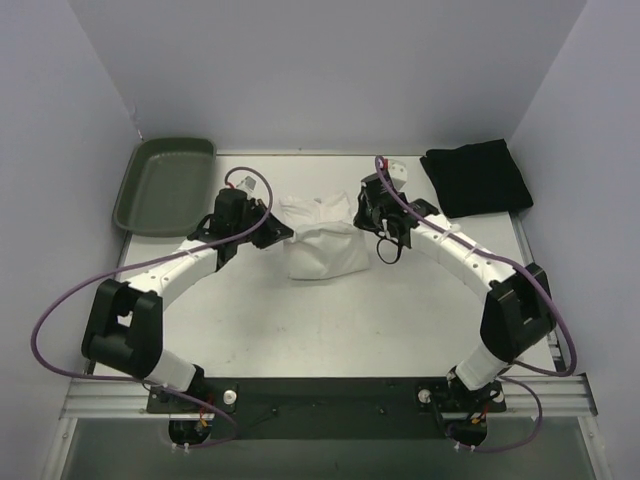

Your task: Fold and stack the t-shirts

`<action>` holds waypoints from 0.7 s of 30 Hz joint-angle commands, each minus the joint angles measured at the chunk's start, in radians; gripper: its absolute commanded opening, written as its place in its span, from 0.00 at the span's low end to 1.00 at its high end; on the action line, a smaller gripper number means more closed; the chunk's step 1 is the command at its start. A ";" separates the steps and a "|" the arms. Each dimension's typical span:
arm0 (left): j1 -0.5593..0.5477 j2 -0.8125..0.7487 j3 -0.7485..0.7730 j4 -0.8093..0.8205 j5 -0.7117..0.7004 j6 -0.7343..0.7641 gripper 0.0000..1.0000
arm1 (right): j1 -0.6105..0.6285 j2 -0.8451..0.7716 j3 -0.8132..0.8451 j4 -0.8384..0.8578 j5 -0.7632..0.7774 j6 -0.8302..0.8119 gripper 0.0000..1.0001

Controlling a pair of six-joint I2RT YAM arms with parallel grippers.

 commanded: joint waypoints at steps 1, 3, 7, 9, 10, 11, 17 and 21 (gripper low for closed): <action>0.017 0.097 0.137 0.091 0.044 0.004 0.00 | -0.045 0.072 0.114 0.020 -0.054 -0.024 0.00; 0.029 0.131 0.166 0.089 0.051 0.001 0.00 | -0.069 0.099 0.146 0.022 -0.072 -0.027 0.00; 0.050 0.223 0.229 0.094 0.051 -0.001 0.00 | -0.103 0.185 0.239 0.022 -0.112 -0.027 0.00; 0.066 0.252 0.256 0.094 0.051 -0.003 0.00 | -0.114 0.233 0.272 0.017 -0.132 -0.028 0.00; 0.072 0.281 0.264 0.096 0.053 -0.010 0.00 | -0.124 0.248 0.287 0.016 -0.132 -0.028 0.00; 0.076 0.295 0.278 0.106 0.057 -0.015 0.00 | -0.131 0.263 0.319 0.014 -0.132 -0.028 0.00; 0.107 0.383 0.313 0.129 0.062 -0.035 0.00 | -0.160 0.405 0.455 0.011 -0.209 -0.021 0.00; 0.136 0.416 0.313 0.148 0.060 -0.052 0.00 | -0.170 0.504 0.551 0.007 -0.244 -0.019 0.00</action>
